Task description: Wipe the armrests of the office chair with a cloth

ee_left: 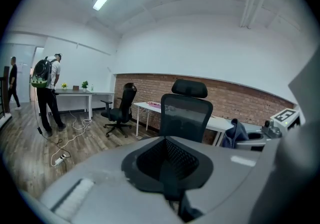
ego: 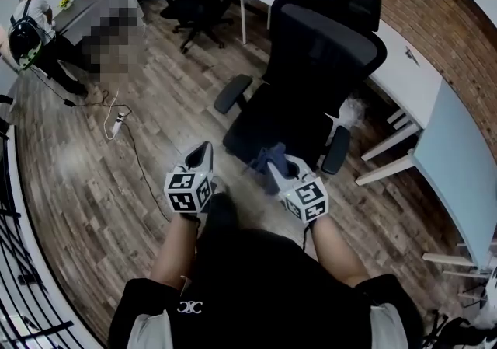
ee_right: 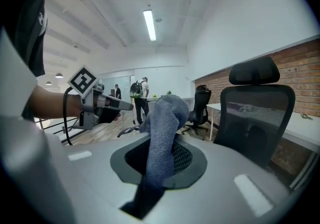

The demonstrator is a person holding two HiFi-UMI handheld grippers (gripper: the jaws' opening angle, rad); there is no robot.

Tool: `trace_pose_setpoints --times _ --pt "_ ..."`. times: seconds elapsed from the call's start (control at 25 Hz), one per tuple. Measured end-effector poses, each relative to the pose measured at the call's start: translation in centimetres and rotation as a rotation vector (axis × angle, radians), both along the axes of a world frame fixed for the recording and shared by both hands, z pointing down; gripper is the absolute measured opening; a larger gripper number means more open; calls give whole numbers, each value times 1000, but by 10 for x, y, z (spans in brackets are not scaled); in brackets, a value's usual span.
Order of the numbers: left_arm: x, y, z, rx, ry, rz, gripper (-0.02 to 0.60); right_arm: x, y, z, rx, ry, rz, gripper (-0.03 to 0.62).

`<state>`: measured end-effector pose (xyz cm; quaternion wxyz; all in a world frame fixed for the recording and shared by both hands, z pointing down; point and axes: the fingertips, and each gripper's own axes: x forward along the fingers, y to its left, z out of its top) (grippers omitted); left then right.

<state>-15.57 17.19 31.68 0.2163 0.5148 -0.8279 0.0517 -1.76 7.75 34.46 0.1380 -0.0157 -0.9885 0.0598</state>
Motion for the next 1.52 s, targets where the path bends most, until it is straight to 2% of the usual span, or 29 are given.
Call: trace_pose_setpoints --times 0.16,0.36,0.48,0.6,0.84,0.96,1.04,1.16,1.32,1.44,1.52 --pt "-38 -23 10 -7 20 30 6 -40 -27 12 3 36 39 43" --pt "-99 -50 21 -10 61 86 5 -105 -68 26 94 103 156 43" --pt "-139 -59 30 -13 86 96 5 -142 -76 34 51 123 165 43" --pt "-175 -69 36 -23 68 125 5 -177 -86 46 7 162 188 43" --pt "-225 -89 64 -41 91 194 5 -228 -113 73 -10 214 264 43" --pt "-244 -92 72 -52 121 213 6 -242 -132 79 -26 229 357 43" --pt "-250 -91 78 -61 138 230 5 -251 -137 86 -40 253 377 43" --pt "-256 -92 90 -80 151 241 5 -266 -142 109 -47 310 350 43" --pt "-259 -101 109 -114 176 233 6 -290 -160 157 -75 435 292 43" --pt "-264 -104 120 -136 179 218 6 -314 -184 186 -55 459 301 43" --pt "-269 -103 127 -140 196 195 5 -330 -201 203 -79 462 326 43"
